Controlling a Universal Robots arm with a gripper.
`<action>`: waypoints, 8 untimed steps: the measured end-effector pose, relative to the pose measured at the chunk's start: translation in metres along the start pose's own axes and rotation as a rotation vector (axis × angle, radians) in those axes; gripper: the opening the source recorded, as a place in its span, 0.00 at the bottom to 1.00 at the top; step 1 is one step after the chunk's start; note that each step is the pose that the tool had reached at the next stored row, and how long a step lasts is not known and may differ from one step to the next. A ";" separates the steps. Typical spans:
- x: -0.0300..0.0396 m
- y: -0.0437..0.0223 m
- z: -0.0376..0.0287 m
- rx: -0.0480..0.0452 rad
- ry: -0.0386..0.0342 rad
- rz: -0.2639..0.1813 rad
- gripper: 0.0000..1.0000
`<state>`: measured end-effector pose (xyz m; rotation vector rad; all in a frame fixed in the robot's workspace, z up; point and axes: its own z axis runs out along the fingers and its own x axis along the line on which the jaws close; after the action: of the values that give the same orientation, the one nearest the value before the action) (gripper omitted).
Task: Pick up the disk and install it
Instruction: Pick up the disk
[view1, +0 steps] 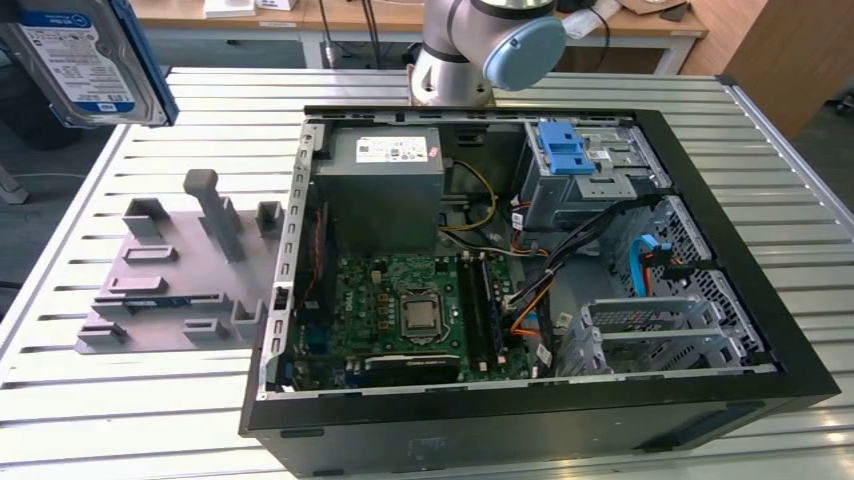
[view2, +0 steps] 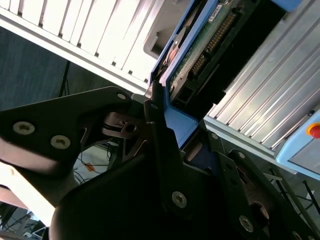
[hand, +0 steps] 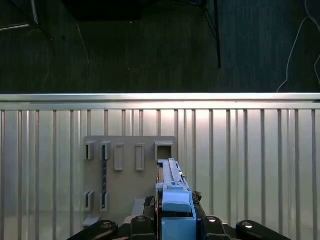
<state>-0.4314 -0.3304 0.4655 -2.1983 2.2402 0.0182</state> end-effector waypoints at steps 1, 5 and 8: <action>0.0000 0.0000 -0.0010 0.0000 0.0000 0.000 0.36; -0.0001 0.0000 -0.0052 -0.0001 0.0001 0.000 0.36; -0.0001 0.0001 -0.0083 -0.0001 0.0001 0.000 0.36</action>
<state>-0.4314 -0.3304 0.4738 -2.1983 2.2403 0.0182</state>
